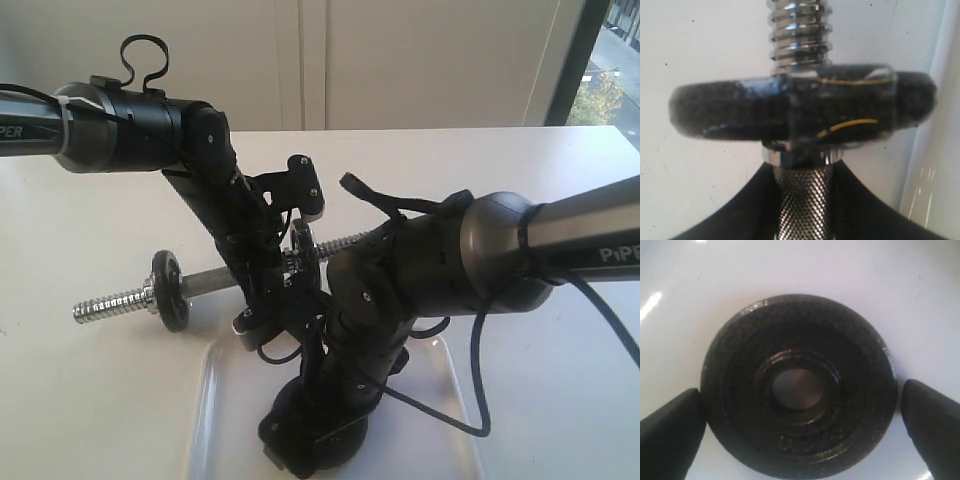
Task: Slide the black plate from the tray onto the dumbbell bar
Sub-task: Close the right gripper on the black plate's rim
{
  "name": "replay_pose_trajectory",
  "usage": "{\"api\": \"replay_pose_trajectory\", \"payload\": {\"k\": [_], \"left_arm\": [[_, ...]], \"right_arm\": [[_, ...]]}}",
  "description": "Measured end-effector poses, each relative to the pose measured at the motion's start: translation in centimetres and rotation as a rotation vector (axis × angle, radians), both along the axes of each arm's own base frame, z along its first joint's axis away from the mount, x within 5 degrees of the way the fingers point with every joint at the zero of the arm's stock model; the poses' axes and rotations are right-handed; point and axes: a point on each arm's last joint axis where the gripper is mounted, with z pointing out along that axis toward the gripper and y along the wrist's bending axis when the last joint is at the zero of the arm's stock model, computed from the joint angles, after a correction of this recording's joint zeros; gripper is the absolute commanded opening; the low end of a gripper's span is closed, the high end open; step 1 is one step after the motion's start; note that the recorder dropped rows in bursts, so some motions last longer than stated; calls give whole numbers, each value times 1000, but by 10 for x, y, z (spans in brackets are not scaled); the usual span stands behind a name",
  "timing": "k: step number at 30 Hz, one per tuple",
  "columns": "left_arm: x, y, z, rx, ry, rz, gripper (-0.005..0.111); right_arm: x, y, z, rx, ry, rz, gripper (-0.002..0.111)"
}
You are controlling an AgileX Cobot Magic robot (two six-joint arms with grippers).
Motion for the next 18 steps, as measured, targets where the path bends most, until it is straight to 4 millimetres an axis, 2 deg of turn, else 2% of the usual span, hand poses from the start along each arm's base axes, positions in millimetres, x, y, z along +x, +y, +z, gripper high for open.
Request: {"api": "replay_pose_trajectory", "payload": {"k": [6, 10, 14, 18], "left_arm": [[0, 0, 0, -2, -1, 2, 0], [0, 0, 0, -2, -1, 2, 0], [0, 0, 0, -2, -1, 2, 0], [0, 0, 0, -2, -2, 3, 0]], "right_arm": [[4, 5, -4, -39, 27, -3, 105], [4, 4, -7, -62, 43, -1, 100], [3, 4, -7, -81, 35, 13, 88], [4, 3, -7, -88, 28, 12, 69]]}}
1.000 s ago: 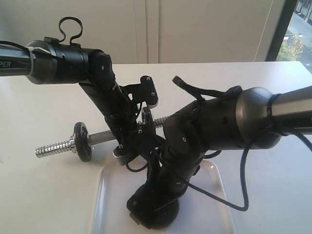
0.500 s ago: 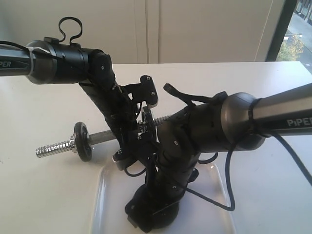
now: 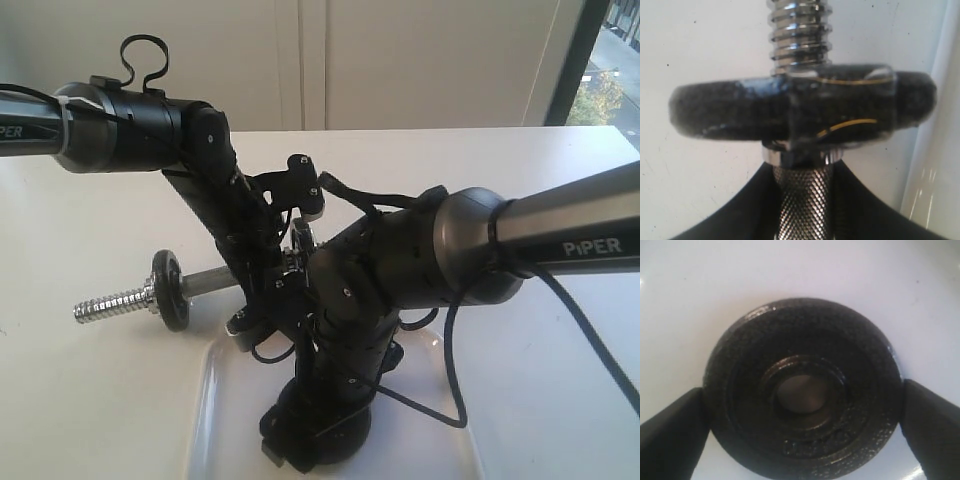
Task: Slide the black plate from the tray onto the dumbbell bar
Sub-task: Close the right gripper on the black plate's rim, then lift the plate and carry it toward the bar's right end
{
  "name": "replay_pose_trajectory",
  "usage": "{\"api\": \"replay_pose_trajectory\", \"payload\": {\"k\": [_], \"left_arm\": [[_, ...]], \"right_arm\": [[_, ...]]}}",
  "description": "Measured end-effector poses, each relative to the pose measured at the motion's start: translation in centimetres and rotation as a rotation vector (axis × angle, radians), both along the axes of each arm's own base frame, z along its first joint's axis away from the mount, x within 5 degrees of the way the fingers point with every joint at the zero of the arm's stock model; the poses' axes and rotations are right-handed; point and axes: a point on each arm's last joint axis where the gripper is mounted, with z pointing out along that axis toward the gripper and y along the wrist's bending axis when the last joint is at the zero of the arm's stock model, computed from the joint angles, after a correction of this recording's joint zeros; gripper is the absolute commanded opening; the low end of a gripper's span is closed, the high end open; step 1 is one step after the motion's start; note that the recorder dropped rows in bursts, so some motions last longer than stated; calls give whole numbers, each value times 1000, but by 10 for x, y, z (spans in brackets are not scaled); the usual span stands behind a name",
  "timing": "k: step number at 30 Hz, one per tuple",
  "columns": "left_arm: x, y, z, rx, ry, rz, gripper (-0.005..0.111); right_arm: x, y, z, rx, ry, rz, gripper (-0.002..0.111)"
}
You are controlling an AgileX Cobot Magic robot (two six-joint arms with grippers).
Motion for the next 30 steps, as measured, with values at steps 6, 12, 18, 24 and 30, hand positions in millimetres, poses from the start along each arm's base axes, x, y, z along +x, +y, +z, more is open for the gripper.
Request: {"api": "replay_pose_trajectory", "payload": {"k": [6, 12, 18, 24, 30], "left_arm": [[0, 0, 0, -1, -1, 0, 0], [0, 0, 0, -2, -3, 1, 0], [0, 0, 0, -6, -4, 3, 0], [0, 0, 0, -6, -4, 3, 0], [0, 0, 0, -6, -4, 3, 0]], "right_arm": [[0, 0, -1, -3, 0, -4, 36], [1, 0, 0, -4, -8, -15, 5], [2, 0, 5, 11, -25, -32, 0], [0, -9, 16, 10, -38, -44, 0], [21, -37, 48, 75, -109, -144, 0]]}}
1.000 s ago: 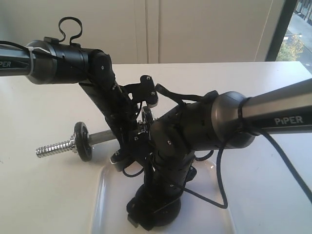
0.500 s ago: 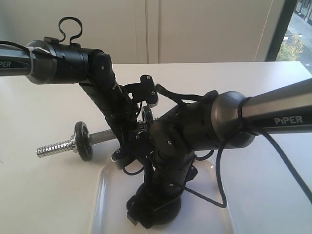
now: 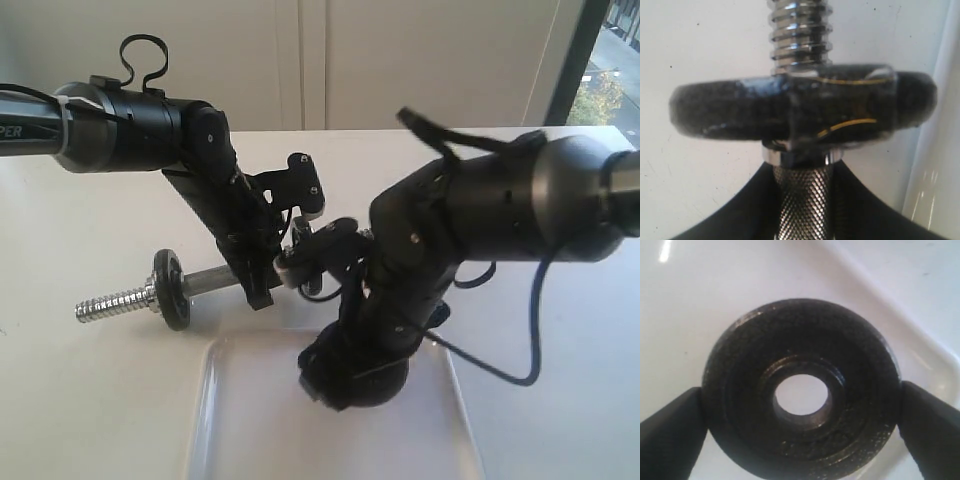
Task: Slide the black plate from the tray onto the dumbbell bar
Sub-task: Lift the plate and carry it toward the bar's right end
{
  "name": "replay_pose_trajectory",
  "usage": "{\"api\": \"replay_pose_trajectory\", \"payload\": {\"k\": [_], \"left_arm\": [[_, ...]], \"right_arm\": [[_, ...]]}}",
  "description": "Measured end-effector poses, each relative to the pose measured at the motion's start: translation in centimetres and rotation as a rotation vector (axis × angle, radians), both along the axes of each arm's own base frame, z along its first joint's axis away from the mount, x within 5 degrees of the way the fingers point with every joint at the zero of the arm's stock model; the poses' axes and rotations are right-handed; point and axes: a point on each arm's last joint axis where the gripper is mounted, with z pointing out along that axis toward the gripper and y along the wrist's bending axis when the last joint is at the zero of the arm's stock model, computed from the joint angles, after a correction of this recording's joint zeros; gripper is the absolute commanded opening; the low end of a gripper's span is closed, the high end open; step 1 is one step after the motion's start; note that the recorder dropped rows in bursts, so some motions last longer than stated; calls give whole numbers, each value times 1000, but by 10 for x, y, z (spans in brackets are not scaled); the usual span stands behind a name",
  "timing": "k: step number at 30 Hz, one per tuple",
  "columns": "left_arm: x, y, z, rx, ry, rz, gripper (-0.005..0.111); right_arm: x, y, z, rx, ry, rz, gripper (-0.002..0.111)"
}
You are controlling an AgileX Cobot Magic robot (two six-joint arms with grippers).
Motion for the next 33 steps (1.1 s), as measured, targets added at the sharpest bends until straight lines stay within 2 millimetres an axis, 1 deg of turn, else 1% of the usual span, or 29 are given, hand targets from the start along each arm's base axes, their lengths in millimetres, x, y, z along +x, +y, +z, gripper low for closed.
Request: {"api": "replay_pose_trajectory", "payload": {"k": [3, 6, 10, 14, 19, 27, 30, 33], "left_arm": [[0, 0, 0, 0, 0, 0, 0], [0, 0, 0, 0, 0, 0, 0], [0, 0, 0, 0, 0, 0, 0], [0, 0, 0, 0, 0, 0, 0], [0, 0, 0, -2, 2, 6, 0], [0, 0, 0, -7, 8, 22, 0], [0, 0, 0, -7, 9, 24, 0], [0, 0, 0, -8, 10, 26, 0]], "right_arm": [[9, -16, 15, 40, -26, -63, 0], [16, -30, 26, 86, -35, -107, 0], [22, -41, 35, 189, -6, -135, 0], [30, -50, 37, 272, 19, -157, 0], [43, -70, 41, 365, 17, -198, 0], [66, -114, 50, 626, 32, -264, 0], [74, -129, 47, 740, 54, -297, 0], [84, -144, 39, 865, 95, -331, 0]]}}
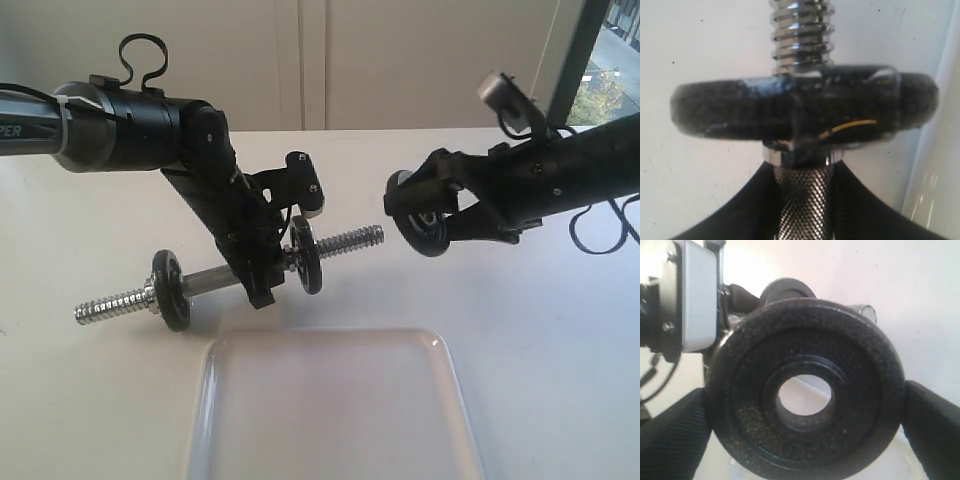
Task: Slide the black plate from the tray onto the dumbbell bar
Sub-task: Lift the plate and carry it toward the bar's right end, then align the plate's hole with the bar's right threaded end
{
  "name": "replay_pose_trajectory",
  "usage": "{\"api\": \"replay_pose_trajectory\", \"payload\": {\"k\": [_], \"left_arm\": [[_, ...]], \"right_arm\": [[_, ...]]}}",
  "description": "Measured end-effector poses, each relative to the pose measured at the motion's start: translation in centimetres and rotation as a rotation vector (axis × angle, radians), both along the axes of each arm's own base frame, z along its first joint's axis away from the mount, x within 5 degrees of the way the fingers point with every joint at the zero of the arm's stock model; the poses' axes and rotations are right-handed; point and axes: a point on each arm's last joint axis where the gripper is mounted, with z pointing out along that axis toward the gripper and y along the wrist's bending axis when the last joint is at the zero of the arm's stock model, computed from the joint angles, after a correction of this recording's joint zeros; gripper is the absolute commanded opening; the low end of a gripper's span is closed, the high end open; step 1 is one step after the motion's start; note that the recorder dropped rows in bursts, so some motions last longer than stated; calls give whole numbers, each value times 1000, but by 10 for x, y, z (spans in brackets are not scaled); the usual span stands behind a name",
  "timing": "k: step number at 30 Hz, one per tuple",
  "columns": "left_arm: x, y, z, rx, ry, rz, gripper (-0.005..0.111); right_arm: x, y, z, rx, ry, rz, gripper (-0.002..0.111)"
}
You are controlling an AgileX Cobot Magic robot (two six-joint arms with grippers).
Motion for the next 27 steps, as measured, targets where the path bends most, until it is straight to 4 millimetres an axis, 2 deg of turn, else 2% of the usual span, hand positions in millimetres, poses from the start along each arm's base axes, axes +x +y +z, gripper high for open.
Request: {"api": "replay_pose_trajectory", "payload": {"k": [6, 10, 15, 19, 27], "left_arm": [[0, 0, 0, 0, 2, 1, 0], [-1, 0, 1, 0, 2, 0, 0], [-3, 2, 6, 1, 6, 0, 0], [-4, 3, 12, -3, 5, 2, 0], [-7, 4, 18, -5, 9, 0, 0]], "right_arm": [[18, -22, -22, 282, 43, -53, 0], [28, -31, -45, 322, 89, -121, 0], [32, -33, -68, 339, 146, -155, 0], [34, -34, -75, 346, 167, -165, 0], [37, -29, -77, 384, 173, -193, 0]]}}
